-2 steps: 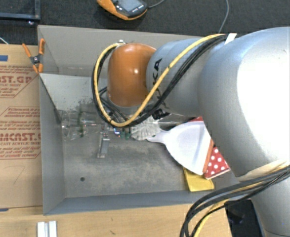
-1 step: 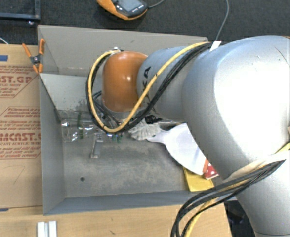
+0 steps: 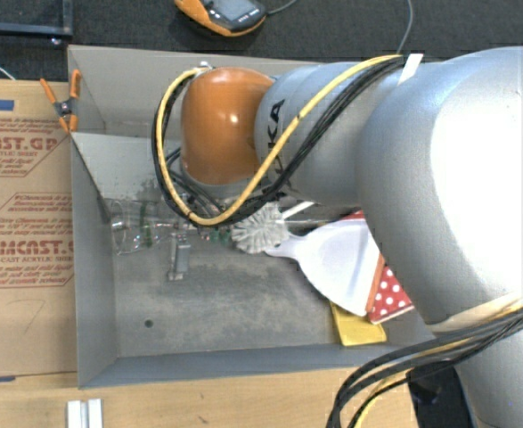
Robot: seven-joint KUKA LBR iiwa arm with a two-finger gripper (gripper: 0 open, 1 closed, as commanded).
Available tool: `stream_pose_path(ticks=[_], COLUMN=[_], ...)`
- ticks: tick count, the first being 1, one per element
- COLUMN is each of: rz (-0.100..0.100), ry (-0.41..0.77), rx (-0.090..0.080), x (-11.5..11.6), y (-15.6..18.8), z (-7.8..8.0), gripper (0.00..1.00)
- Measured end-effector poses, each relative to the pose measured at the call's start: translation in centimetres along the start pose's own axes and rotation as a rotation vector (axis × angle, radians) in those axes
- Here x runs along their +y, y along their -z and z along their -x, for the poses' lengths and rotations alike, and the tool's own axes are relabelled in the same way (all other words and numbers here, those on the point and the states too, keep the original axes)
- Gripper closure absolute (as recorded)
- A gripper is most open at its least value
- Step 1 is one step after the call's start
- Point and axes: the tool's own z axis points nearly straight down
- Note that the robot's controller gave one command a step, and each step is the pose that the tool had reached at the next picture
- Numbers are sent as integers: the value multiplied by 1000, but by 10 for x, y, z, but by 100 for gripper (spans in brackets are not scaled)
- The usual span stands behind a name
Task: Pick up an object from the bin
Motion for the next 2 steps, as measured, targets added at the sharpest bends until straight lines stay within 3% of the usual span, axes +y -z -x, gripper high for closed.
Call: stream_pose_path(ticks=[1,2], rz=[5,2], ry=[-79,162], rx=[-21,-10], x=[45,-4], y=[-59,-56], z=[1,-4], gripper=[0,100])
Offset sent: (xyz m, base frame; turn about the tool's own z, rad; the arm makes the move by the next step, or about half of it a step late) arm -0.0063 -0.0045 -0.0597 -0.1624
